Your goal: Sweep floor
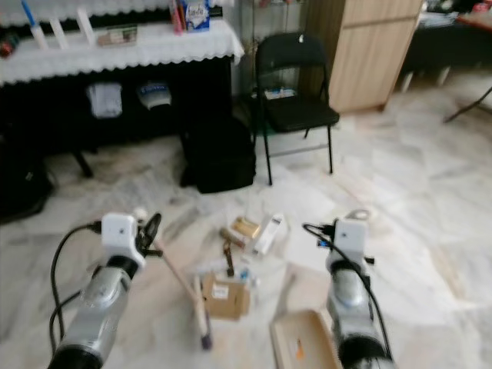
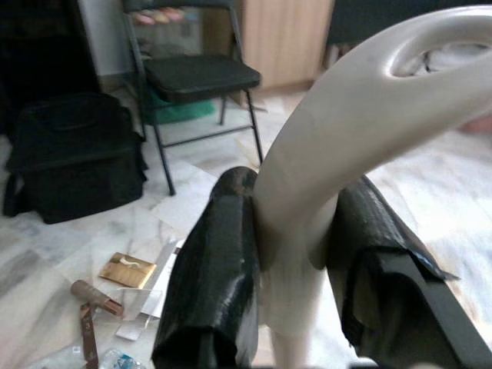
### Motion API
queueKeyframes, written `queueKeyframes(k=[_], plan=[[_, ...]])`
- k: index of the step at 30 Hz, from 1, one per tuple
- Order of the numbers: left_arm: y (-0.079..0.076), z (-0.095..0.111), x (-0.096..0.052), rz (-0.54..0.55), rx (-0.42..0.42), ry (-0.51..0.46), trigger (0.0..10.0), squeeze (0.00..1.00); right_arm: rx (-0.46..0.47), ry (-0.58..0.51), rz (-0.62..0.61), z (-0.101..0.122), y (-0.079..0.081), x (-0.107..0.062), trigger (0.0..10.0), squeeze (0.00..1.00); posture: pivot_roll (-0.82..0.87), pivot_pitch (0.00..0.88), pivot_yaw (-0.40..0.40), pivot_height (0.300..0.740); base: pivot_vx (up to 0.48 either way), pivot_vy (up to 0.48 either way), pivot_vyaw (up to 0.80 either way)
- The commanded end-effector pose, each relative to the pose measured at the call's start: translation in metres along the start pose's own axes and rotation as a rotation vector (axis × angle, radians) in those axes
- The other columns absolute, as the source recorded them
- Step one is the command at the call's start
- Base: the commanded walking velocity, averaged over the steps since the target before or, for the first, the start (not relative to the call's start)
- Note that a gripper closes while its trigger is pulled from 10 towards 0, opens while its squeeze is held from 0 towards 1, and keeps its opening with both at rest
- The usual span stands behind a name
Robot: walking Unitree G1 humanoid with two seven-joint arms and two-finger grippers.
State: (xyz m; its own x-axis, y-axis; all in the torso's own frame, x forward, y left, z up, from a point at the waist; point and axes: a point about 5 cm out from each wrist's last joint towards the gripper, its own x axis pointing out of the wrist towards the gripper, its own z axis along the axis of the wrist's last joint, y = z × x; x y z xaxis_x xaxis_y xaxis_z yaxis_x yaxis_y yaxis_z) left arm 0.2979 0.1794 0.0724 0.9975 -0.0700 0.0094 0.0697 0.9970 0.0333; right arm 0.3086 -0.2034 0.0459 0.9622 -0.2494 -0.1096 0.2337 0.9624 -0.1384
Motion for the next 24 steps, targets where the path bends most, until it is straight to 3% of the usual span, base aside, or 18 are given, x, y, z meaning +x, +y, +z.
queueKeyframes(k=[1,12,24], plan=[[-0.003,0.010,0.005,-0.010,0.008,-0.043,10.0,0.00,0.020,-0.028,-0.013,0.005,-0.003,0.002,10.0,0.00,-0.10,0.000,0.058,0.740,0.368,0.000,0.00],[-0.006,0.008,0.005,-0.039,0.003,-0.031,10.0,0.00,0.018,-0.026,-0.011,0.005,-0.002,0.002,10.0,0.00,-0.10,0.000,0.058,0.740,0.352,0.000,0.00],[-0.016,0.003,0.002,-0.099,-0.018,-0.002,10.0,0.00,0.014,-0.024,-0.011,0.003,-0.003,0.001,10.0,0.00,-0.10,0.000,0.055,0.740,0.000,0.000,0.00]])
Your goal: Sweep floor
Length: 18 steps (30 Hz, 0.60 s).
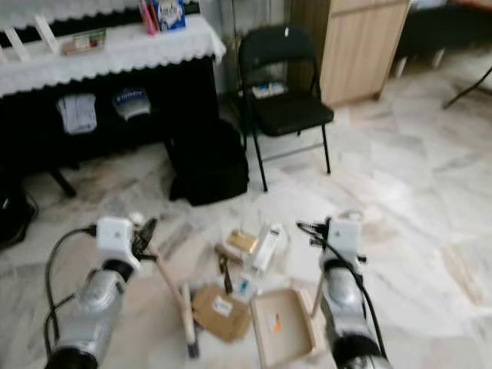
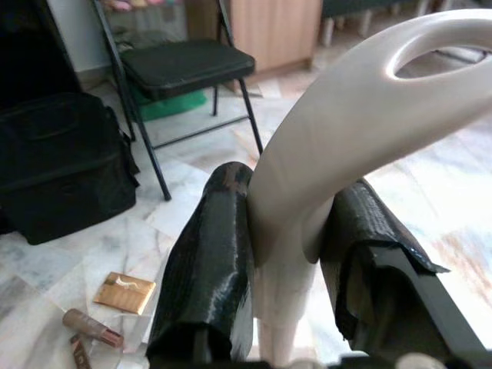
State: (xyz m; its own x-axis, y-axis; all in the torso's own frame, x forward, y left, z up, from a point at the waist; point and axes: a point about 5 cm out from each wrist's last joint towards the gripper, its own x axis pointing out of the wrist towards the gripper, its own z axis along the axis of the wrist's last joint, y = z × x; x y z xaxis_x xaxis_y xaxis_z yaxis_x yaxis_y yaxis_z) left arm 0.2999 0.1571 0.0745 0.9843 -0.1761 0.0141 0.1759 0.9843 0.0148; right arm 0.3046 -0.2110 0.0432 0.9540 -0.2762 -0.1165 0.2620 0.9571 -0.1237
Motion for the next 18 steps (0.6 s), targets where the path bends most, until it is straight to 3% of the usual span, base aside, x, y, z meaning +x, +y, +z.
queueKeyframes(k=[1,8,12,18], plan=[[0.005,0.000,-0.002,0.006,0.001,0.007,10.0,0.00,-0.004,-0.034,0.016,0.008,0.005,0.002,10.0,0.00,-0.10,0.000,0.055,0.740,0.000,0.000,0.00],[-0.002,-0.005,-0.004,-0.033,-0.016,0.031,10.0,0.00,-0.011,-0.037,0.017,0.008,0.002,0.003,10.0,0.00,-0.11,0.000,0.052,0.740,0.000,0.000,0.00],[-0.007,-0.006,-0.003,-0.071,-0.092,0.040,10.0,0.00,-0.018,-0.039,0.019,0.009,0.001,0.004,10.0,0.00,-0.11,0.000,0.052,0.740,0.000,0.000,0.00],[-0.011,-0.006,-0.003,-0.141,-0.090,0.057,10.0,0.00,-0.026,-0.043,0.018,0.011,0.000,0.006,10.0,0.00,-0.11,0.000,0.053,0.740,0.000,0.000,0.00]])
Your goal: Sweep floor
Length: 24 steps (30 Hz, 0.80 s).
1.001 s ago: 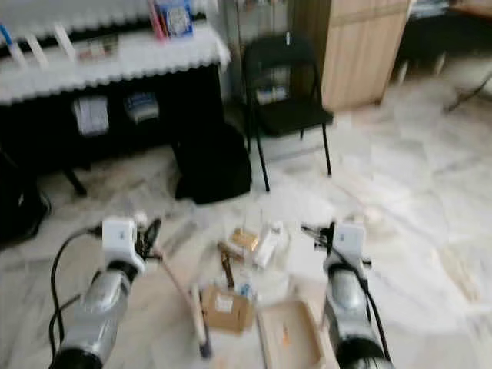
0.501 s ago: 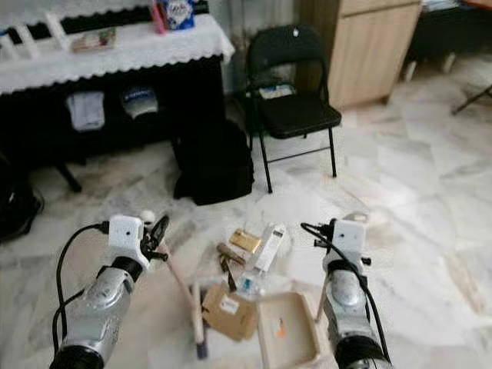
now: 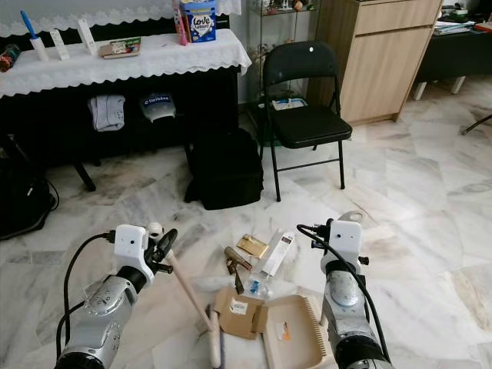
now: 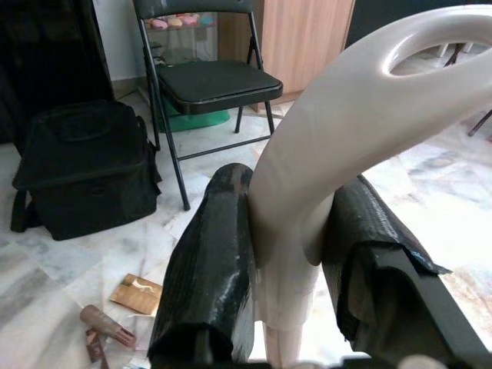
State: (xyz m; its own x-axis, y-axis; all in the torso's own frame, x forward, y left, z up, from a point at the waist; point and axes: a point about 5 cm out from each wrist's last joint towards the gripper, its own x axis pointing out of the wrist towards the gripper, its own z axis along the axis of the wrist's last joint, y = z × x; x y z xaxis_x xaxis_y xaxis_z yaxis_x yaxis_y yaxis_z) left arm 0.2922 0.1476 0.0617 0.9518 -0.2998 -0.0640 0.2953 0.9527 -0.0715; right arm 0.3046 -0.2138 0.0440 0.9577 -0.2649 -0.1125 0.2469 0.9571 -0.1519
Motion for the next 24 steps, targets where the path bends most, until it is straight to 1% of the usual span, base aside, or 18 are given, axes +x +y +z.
queueKeyframes(k=[1,6,7,8,9,11,13,14,15,18,19,20,21,24], plan=[[-0.002,0.005,0.002,-0.035,-0.011,-0.011,10.0,0.00,0.002,-0.040,0.007,0.011,0.002,0.006,10.0,0.00,-0.11,0.000,0.053,0.740,0.000,0.000,0.00],[-0.005,-0.001,-0.001,-0.080,-0.004,0.032,10.0,0.00,-0.015,-0.053,0.016,0.013,0.004,0.006,10.0,0.00,-0.11,0.000,0.055,0.740,0.000,0.000,0.00],[-0.005,-0.002,-0.001,-0.082,0.000,0.039,10.0,0.00,-0.016,-0.054,0.017,0.013,0.004,0.006,10.0,0.00,-0.11,0.000,0.058,0.740,0.000,0.000,0.00],[-0.004,-0.003,-0.001,-0.069,0.026,0.044,10.0,0.00,-0.021,-0.057,0.017,0.014,0.004,0.006,10.0,0.00,-0.11,0.000,0.060,0.740,0.000,0.000,0.00],[-0.004,-0.003,-0.001,-0.069,0.026,0.044,10.0,0.00,-0.021,-0.057,0.017,0.014,0.004,0.006,10.0,0.00,-0.11,0.000,0.060,0.740,0.000,0.000,0.00],[0.000,-0.001,0.001,-0.029,0.044,0.036,10.0,0.00,-0.027,-0.058,0.017,0.013,0.004,0.005,10.0,0.00,-0.11,0.000,0.064,0.740,0.000,0.000,0.00],[0.002,-0.001,0.001,-0.015,0.050,0.031,10.0,0.00,-0.028,-0.059,0.017,0.013,0.004,0.005,10.0,0.00,-0.11,0.000,0.065,0.740,0.000,0.000,0.00],[0.006,0.004,0.004,0.031,0.056,0.007,10.0,0.00,-0.035,-0.060,0.015,0.013,0.003,0.005,10.0,0.00,-0.12,0.000,0.069,0.740,0.000,0.000,0.00],[0.008,0.006,0.005,0.048,0.058,-0.004,10.0,0.00,-0.037,-0.061,0.013,0.013,0.002,0.005,10.0,0.00,-0.12,0.000,0.070,0.740,0.000,0.000,0.00],[0.010,0.009,0.006,0.072,0.060,-0.014,10.0,0.00,-0.051,-0.058,-0.005,0.012,0.000,0.005,10.0,0.00,-0.12,0.000,0.073,0.740,0.000,0.000,0.00],[0.014,0.014,0.007,0.106,0.065,-0.041,10.0,0.00,-0.060,-0.034,-0.062,0.006,-0.008,0.003,10.0,0.00,-0.12,0.000,0.082,0.740,0.000,0.000,0.00],[0.014,0.014,0.007,0.106,0.065,-0.041,10.0,0.00,-0.060,-0.034,-0.062,0.006,-0.008,0.003,10.0,0.00,-0.12,0.000,0.082,0.740,0.000,0.000,0.00],[0.016,0.018,0.008,0.124,0.070,-0.060,10.0,0.00,-0.063,-0.012,-0.095,0.001,-0.014,0.000,10.0,0.00,-0.12,0.000,0.087,0.740,0.000,0.000,0.00],[0.018,0.021,0.008,0.141,0.076,-0.075,10.0,0.00,-0.075,0.013,-0.118,-0.006,-0.016,-0.003,10.0,0.00,-0.12,0.000,0.091,0.740,0.000,0.000,0.00]])
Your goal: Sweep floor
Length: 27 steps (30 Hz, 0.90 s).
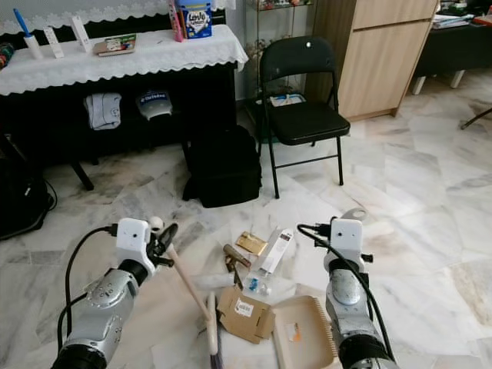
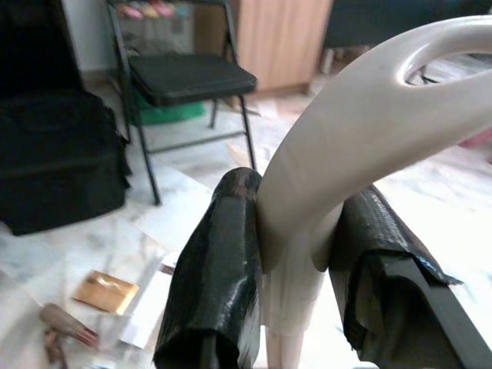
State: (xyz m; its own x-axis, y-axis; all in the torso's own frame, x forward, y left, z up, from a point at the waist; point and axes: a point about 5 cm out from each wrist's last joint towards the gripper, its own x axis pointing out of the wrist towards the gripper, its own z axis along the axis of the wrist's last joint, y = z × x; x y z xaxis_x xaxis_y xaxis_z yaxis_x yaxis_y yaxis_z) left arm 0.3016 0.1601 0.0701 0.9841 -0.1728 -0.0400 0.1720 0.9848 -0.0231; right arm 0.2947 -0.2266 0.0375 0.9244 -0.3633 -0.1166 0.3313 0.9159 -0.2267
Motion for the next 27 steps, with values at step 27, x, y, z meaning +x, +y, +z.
queueKeyframes(k=[27], plan=[[0.009,0.023,0.007,0.030,-0.011,-0.092,10.0,0.00,-0.182,0.052,-0.351,-0.017,-0.044,-0.009,10.0,0.00,-0.10,0.031,0.109,0.740,0.000,0.000,0.00]])
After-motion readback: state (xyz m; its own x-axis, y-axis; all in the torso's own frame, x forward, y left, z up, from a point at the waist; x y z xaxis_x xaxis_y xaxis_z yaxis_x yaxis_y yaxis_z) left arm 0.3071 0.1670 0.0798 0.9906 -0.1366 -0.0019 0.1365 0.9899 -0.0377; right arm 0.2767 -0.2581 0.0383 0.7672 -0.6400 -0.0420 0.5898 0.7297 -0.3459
